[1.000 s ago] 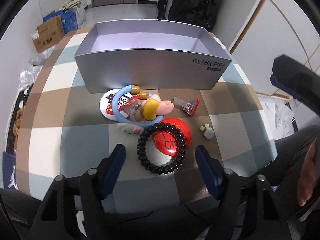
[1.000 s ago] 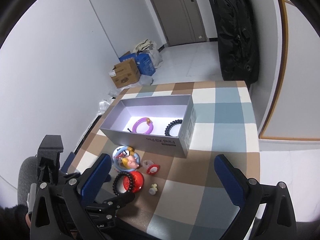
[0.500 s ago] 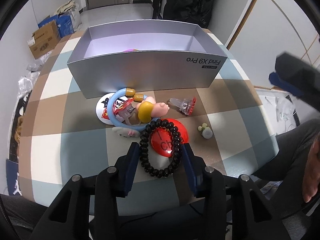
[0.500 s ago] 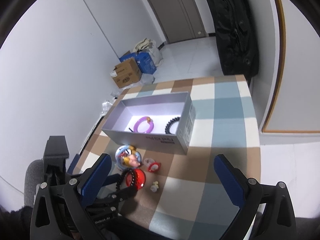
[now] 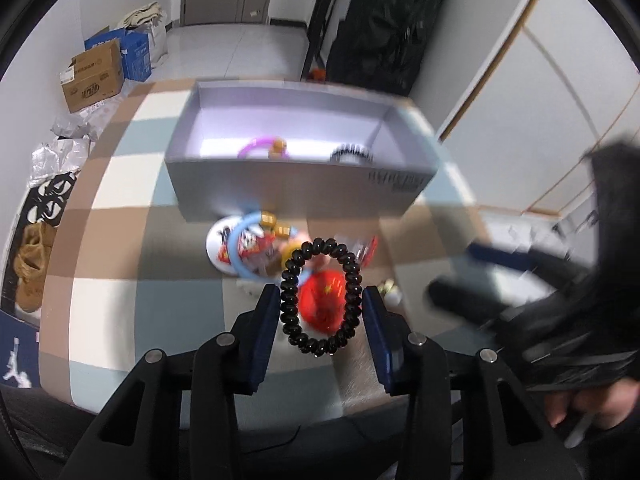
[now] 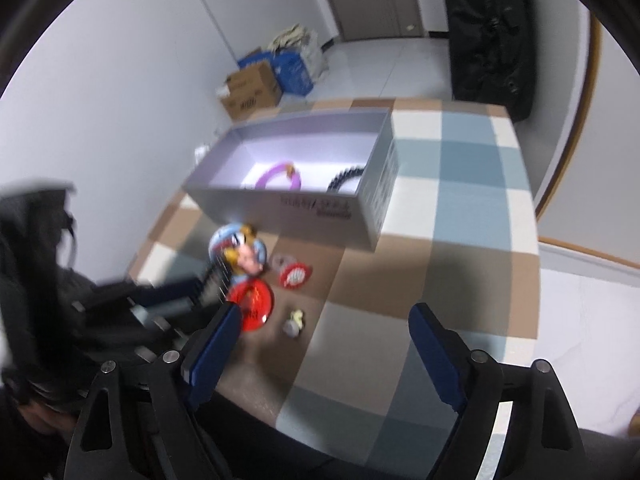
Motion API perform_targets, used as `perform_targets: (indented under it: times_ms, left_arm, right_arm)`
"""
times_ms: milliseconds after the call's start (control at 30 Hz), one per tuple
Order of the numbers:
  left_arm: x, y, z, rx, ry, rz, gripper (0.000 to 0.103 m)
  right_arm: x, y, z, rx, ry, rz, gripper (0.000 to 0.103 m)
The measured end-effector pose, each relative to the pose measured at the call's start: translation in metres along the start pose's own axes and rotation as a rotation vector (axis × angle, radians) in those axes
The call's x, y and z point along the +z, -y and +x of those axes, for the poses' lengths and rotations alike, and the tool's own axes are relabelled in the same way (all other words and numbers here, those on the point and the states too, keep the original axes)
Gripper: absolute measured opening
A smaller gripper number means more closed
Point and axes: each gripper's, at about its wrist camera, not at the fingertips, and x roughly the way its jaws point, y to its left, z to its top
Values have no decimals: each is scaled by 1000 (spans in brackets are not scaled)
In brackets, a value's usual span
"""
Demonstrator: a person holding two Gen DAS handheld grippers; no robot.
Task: Organize jewelry
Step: 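Carry the beaded bracelet into the box with the left while the right grasps the yellow charm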
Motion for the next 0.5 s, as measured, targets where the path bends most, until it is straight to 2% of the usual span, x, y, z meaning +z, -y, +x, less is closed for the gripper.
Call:
perform_targets:
  times_ms: [100, 333, 400, 500]
  left_arm:
    - [6, -5, -5, -13, 41, -29, 36]
    - [16, -11, -18, -34, 113, -62, 36]
    - [19, -13, -22, -57, 132, -65, 36]
    - [23, -17, -25, -75, 153, -73, 36]
  right_arm:
    - [-3, -3, 8, -13, -33, -22, 71]
    - [-4, -11, 19, -1, -61, -63, 68]
    - [-5, -16, 22, -15, -69, -94, 56]
    - [-8, -23, 29, -51, -93, -134, 43]
